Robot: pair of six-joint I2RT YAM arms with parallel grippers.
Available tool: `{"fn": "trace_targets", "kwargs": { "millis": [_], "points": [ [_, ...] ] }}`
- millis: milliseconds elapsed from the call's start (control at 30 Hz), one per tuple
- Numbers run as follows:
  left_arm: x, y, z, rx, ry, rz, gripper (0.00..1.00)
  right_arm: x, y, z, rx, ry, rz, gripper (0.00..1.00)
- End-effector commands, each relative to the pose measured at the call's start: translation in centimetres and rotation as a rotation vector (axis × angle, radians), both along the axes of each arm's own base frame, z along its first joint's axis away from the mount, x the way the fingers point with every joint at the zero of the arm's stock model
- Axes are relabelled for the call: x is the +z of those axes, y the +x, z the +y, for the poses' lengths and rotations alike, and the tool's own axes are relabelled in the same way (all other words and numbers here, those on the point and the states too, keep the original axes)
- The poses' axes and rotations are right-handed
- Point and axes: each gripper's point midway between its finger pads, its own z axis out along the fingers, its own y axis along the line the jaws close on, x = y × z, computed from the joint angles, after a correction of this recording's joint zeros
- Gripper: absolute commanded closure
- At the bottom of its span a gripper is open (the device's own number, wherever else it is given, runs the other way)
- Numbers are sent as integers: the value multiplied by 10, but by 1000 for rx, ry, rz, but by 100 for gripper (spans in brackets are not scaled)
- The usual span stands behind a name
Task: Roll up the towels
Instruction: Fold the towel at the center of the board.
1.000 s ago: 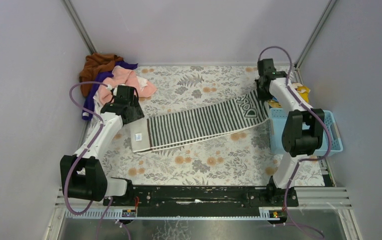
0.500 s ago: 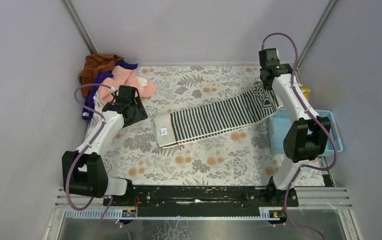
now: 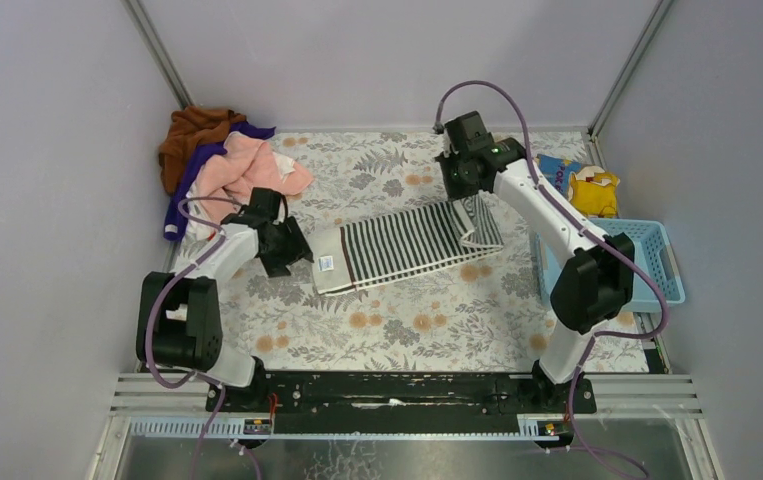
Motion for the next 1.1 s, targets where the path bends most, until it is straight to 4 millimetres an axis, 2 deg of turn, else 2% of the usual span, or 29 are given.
{"fn": "trace_targets", "kwargs": {
  "millis": [0, 267, 500, 600, 867, 1067],
  "points": [
    [-6, 0, -24, 3, -146, -5, 39, 36, -12, 61, 82, 216, -27, 100],
    [-23, -10, -30, 16, -184, 29, 49, 23, -29, 139, 179, 302, 38, 100],
    [-39, -18, -34, 34, -213, 62, 61, 17, -40, 191, 197, 382, 82, 100],
    [-45, -22, -36, 41, -221, 74, 67, 14, -46, 211, 212, 416, 106, 100],
    [-51, -27, -38, 39, -222, 88, 71, 3, -63, 264, 269, 480, 162, 100],
    [-50, -28, -39, 34, -221, 87, 73, -19, -66, 286, 269, 493, 199, 100]
  ]
}}
